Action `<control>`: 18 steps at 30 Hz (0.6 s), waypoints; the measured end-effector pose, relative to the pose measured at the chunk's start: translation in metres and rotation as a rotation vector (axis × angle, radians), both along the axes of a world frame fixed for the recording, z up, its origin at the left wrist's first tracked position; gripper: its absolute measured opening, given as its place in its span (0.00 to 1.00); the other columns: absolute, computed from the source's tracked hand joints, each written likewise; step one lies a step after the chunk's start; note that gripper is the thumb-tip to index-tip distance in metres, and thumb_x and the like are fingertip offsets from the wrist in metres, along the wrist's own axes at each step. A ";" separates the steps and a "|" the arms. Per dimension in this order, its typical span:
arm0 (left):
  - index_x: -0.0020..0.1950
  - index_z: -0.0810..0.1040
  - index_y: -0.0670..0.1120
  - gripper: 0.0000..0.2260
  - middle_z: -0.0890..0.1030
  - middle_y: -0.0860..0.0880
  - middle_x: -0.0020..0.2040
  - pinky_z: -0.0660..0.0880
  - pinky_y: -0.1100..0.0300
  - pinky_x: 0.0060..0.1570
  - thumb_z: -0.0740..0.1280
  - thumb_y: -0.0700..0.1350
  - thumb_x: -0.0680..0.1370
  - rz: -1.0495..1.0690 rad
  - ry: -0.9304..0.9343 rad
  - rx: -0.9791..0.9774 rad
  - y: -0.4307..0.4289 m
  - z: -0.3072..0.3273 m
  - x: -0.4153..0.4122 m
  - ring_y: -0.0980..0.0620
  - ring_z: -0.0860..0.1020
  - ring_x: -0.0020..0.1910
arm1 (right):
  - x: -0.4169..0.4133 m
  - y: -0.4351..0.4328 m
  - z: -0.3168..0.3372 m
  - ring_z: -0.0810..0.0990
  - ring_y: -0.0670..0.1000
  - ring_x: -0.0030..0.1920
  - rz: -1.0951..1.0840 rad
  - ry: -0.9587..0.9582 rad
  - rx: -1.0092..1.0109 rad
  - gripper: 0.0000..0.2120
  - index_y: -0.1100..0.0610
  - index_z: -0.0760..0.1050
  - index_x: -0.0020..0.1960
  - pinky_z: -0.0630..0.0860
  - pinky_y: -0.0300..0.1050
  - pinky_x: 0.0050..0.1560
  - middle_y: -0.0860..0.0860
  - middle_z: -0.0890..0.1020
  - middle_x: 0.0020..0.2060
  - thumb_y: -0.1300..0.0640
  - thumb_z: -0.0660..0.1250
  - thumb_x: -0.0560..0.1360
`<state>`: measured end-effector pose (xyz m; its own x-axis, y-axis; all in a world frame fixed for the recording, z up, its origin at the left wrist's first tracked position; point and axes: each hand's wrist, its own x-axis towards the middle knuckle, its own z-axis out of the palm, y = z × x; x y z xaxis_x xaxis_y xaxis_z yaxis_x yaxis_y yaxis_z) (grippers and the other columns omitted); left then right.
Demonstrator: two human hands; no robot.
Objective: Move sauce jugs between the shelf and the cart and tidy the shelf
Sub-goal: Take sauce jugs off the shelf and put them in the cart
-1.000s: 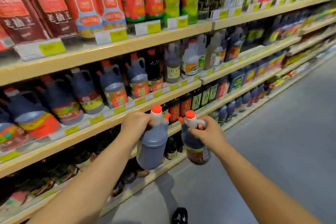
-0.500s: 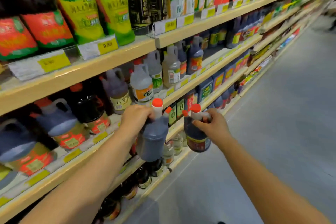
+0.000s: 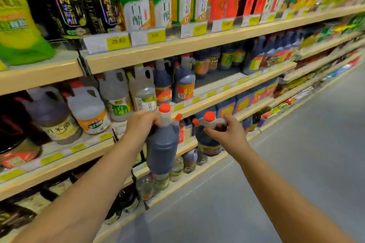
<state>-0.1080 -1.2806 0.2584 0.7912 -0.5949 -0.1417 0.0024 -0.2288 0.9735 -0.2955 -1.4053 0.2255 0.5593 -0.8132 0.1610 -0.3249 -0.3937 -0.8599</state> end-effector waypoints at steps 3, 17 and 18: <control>0.19 0.70 0.46 0.02 0.71 0.45 0.28 0.63 0.56 0.33 0.61 0.40 0.52 0.001 -0.027 -0.024 -0.042 0.002 -0.005 0.46 0.67 0.34 | 0.000 -0.045 0.002 0.63 0.49 0.32 0.061 -0.045 -0.005 0.19 0.59 0.62 0.37 0.60 0.41 0.33 0.54 0.64 0.32 0.58 0.74 0.69; 0.24 0.67 0.43 0.03 0.67 0.50 0.23 0.62 0.63 0.24 0.61 0.38 0.56 0.170 -0.057 -0.016 -0.180 0.004 -0.022 0.50 0.64 0.29 | 0.016 -0.202 0.026 0.65 0.49 0.34 0.236 -0.240 -0.123 0.17 0.55 0.62 0.35 0.62 0.43 0.35 0.52 0.65 0.33 0.59 0.73 0.66; 0.23 0.68 0.43 0.02 0.68 0.51 0.22 0.62 0.63 0.25 0.61 0.38 0.55 0.214 -0.055 -0.031 -0.185 0.002 -0.026 0.50 0.64 0.29 | 0.018 -0.211 0.027 0.65 0.50 0.34 0.266 -0.247 -0.124 0.17 0.56 0.62 0.36 0.62 0.45 0.36 0.53 0.65 0.33 0.59 0.73 0.67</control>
